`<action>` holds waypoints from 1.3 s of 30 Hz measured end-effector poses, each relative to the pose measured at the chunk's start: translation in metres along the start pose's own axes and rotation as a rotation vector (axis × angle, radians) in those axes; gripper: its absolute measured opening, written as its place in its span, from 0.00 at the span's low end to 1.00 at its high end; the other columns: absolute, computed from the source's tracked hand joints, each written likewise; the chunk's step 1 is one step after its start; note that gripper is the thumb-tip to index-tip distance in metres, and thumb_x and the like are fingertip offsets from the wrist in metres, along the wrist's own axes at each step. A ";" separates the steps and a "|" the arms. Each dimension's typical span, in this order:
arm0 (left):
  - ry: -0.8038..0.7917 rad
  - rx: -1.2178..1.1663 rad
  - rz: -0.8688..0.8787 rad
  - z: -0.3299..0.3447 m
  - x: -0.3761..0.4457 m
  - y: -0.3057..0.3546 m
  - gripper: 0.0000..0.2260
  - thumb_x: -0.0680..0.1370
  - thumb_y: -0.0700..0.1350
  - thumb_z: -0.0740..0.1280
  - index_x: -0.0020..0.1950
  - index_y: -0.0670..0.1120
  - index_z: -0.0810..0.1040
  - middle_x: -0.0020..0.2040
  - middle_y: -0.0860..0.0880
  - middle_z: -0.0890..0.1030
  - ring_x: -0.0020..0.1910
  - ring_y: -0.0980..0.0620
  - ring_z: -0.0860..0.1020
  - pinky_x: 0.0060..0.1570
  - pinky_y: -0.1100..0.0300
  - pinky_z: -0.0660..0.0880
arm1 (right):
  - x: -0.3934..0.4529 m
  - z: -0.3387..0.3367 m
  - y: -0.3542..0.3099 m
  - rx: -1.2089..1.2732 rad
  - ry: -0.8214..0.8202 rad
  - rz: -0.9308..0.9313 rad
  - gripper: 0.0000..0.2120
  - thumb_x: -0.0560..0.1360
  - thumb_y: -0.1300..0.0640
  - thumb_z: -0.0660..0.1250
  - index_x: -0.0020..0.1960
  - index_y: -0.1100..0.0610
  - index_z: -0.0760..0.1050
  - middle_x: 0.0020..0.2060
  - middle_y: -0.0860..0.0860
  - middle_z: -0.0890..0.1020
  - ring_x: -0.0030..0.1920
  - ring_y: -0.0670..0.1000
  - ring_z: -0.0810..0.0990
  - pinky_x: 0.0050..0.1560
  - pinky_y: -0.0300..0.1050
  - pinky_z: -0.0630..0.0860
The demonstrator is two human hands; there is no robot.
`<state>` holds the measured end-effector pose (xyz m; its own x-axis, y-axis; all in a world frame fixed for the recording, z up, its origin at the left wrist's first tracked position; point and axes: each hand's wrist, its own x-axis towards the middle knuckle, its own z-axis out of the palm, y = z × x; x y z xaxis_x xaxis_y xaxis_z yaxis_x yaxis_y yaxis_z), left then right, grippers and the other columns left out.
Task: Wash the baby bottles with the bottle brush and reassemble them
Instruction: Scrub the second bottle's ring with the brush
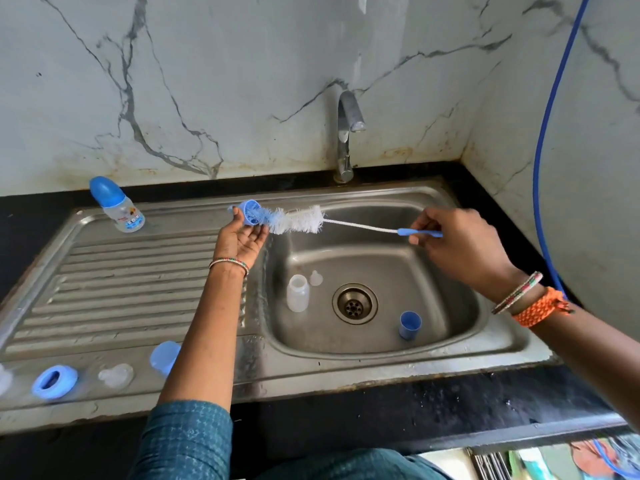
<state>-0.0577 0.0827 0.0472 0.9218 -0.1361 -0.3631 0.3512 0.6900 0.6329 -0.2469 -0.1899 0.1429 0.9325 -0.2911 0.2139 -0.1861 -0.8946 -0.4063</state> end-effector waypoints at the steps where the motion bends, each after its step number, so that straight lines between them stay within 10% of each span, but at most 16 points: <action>1: 0.004 0.022 -0.005 0.001 -0.001 0.000 0.10 0.79 0.49 0.64 0.51 0.41 0.76 0.42 0.44 0.83 0.51 0.46 0.78 0.58 0.54 0.73 | -0.001 0.002 0.002 -0.025 0.097 -0.060 0.03 0.73 0.55 0.71 0.46 0.53 0.80 0.41 0.50 0.82 0.45 0.56 0.79 0.40 0.44 0.68; 7: 0.023 0.123 -0.034 0.009 -0.006 -0.005 0.10 0.78 0.51 0.65 0.50 0.43 0.75 0.47 0.44 0.80 0.48 0.49 0.78 0.60 0.55 0.72 | -0.003 0.002 0.004 -0.146 0.410 -0.251 0.05 0.67 0.65 0.73 0.40 0.57 0.79 0.36 0.51 0.81 0.40 0.57 0.77 0.40 0.45 0.67; 13: -0.080 -0.026 -0.029 -0.002 -0.002 -0.004 0.11 0.80 0.49 0.62 0.52 0.41 0.76 0.43 0.44 0.84 0.53 0.47 0.78 0.63 0.53 0.71 | 0.009 -0.004 0.007 0.223 -0.330 0.118 0.12 0.77 0.52 0.67 0.37 0.55 0.81 0.21 0.44 0.73 0.25 0.45 0.70 0.30 0.40 0.68; 21: -0.052 -0.179 -0.068 0.004 -0.005 -0.004 0.07 0.79 0.45 0.63 0.48 0.41 0.72 0.48 0.39 0.77 0.52 0.42 0.76 0.66 0.44 0.67 | -0.002 0.014 -0.001 -0.165 0.288 -0.266 0.03 0.70 0.60 0.73 0.42 0.54 0.80 0.36 0.50 0.82 0.41 0.56 0.79 0.42 0.46 0.69; 26: -0.224 -0.276 -0.057 -0.007 -0.005 0.007 0.33 0.54 0.40 0.82 0.55 0.39 0.73 0.48 0.43 0.82 0.55 0.41 0.79 0.61 0.44 0.70 | 0.002 0.002 -0.004 0.553 -0.581 0.311 0.14 0.79 0.55 0.63 0.38 0.59 0.81 0.21 0.47 0.71 0.20 0.44 0.63 0.21 0.35 0.60; 33: -0.226 -0.258 0.008 -0.009 -0.005 0.004 0.36 0.47 0.40 0.84 0.52 0.44 0.75 0.48 0.44 0.82 0.52 0.43 0.80 0.61 0.39 0.69 | -0.007 0.014 -0.005 -0.189 0.256 -0.249 0.04 0.70 0.59 0.72 0.43 0.53 0.80 0.38 0.49 0.83 0.41 0.55 0.80 0.41 0.43 0.65; 35: -0.232 -0.277 0.003 -0.008 -0.006 0.005 0.38 0.45 0.39 0.85 0.52 0.44 0.75 0.49 0.43 0.82 0.53 0.43 0.79 0.61 0.41 0.69 | -0.001 0.010 -0.006 -0.029 0.007 -0.118 0.00 0.72 0.58 0.71 0.43 0.54 0.81 0.34 0.50 0.81 0.33 0.51 0.78 0.35 0.40 0.67; 37: -0.254 -0.299 0.004 -0.010 -0.007 0.005 0.41 0.46 0.39 0.85 0.56 0.43 0.73 0.51 0.41 0.82 0.55 0.43 0.79 0.61 0.44 0.70 | 0.003 0.003 -0.010 0.446 -0.574 0.233 0.10 0.78 0.56 0.64 0.43 0.58 0.81 0.27 0.51 0.75 0.21 0.46 0.67 0.23 0.35 0.62; 39: -0.275 -0.295 -0.002 -0.009 -0.011 0.006 0.39 0.50 0.40 0.84 0.58 0.40 0.73 0.53 0.39 0.81 0.55 0.42 0.79 0.62 0.46 0.70 | 0.006 0.004 -0.005 0.640 -0.679 0.342 0.13 0.80 0.56 0.61 0.43 0.61 0.81 0.24 0.50 0.72 0.19 0.44 0.62 0.20 0.34 0.60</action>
<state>-0.0673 0.0952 0.0488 0.9446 -0.2955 -0.1426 0.3280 0.8584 0.3944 -0.2396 -0.1854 0.1430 0.8764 -0.0646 -0.4772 -0.4626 -0.3887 -0.7968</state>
